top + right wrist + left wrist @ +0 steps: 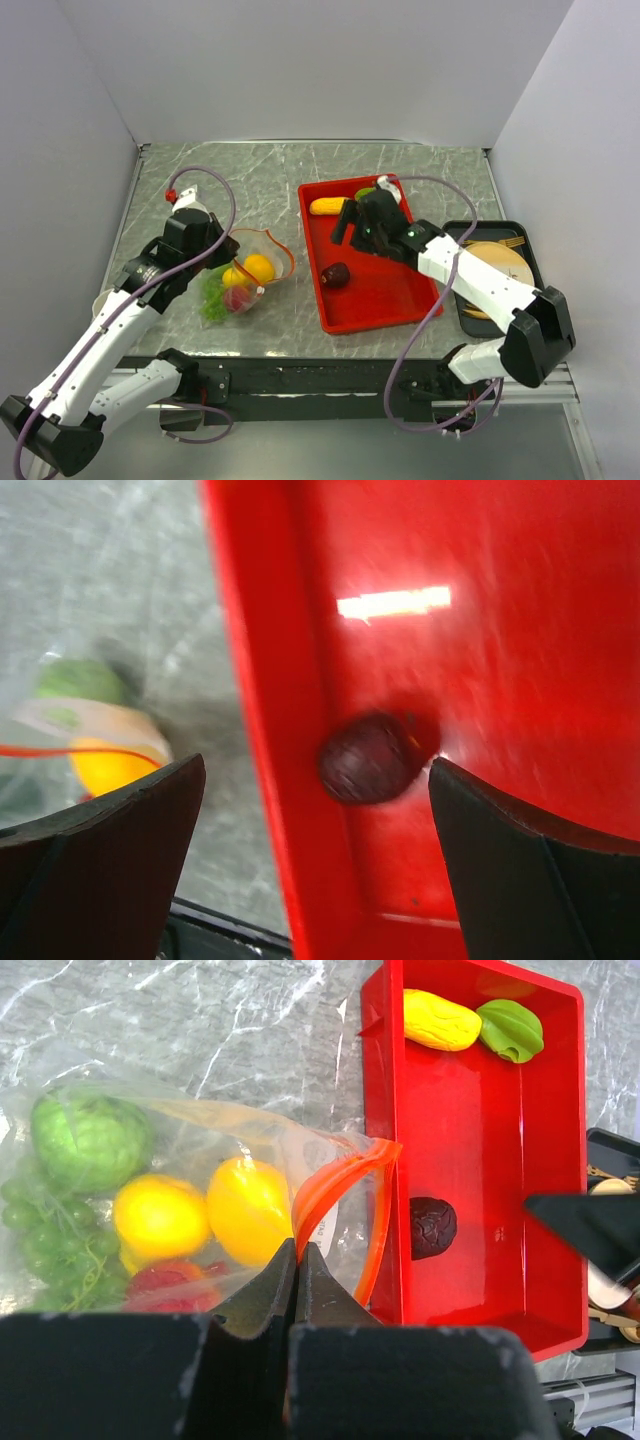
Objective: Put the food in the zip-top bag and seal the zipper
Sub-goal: Place the fake fruit in the zipper food storage bag, then pick up the fake fruit from the bin, then place the fake fruit in the zipper food storage bag, then pick up the fake fruit from the bin.
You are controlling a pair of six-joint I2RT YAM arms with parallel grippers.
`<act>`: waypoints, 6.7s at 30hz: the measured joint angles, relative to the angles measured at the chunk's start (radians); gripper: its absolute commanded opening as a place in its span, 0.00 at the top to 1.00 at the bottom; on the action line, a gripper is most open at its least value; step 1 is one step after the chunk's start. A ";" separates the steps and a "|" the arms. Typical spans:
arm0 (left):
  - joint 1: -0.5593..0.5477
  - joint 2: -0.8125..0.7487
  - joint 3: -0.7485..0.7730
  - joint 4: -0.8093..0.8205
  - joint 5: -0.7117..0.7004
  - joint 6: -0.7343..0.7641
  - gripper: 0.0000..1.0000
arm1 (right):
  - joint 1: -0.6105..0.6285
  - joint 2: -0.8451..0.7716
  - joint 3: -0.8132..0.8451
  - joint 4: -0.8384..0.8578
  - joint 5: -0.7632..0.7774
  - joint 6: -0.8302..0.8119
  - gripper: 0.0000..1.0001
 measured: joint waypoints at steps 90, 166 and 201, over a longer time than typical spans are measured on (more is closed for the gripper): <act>0.000 0.023 -0.019 0.034 0.018 0.007 0.99 | 0.007 0.124 -0.129 0.137 -0.132 0.195 0.45; 0.000 -0.035 -0.042 0.020 0.010 -0.002 0.99 | -0.214 0.735 0.666 -0.031 -0.065 0.374 0.00; 0.000 -0.021 -0.042 0.021 -0.002 -0.002 0.99 | -0.214 0.919 0.762 -0.117 -0.064 0.304 0.46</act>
